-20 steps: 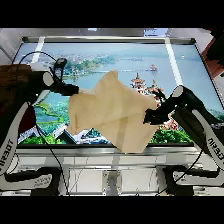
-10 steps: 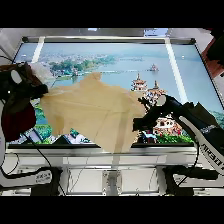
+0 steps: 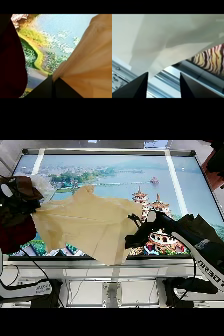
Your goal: Fold the shirts.
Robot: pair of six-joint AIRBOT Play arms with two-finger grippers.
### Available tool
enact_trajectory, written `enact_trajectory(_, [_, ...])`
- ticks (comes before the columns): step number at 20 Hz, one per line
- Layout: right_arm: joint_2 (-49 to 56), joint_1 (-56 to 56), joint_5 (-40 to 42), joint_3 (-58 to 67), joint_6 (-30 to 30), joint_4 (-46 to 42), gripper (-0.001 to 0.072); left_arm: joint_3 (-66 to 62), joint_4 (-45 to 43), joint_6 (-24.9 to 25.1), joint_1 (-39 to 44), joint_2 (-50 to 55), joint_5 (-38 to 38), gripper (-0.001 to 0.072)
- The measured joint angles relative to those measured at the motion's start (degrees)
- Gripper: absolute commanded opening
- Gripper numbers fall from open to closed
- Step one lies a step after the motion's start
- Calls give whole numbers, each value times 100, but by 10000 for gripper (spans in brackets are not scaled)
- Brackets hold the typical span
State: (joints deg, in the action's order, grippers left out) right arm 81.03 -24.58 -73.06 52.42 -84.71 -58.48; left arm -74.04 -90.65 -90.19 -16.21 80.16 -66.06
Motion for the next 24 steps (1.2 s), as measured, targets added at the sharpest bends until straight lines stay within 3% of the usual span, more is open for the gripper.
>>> enact_trajectory(9, [0,-647,-127,-205,-372,181,445,0,96,267,-13,0,-42,12])
enact_trajectory(18, [87,-713,702,-728,-389,1060,444,0,116,317,-13,0,-39,11])
enact_trajectory(24, [140,-691,807,-767,-291,1228,444,0,267,321,-13,0,-42,12])
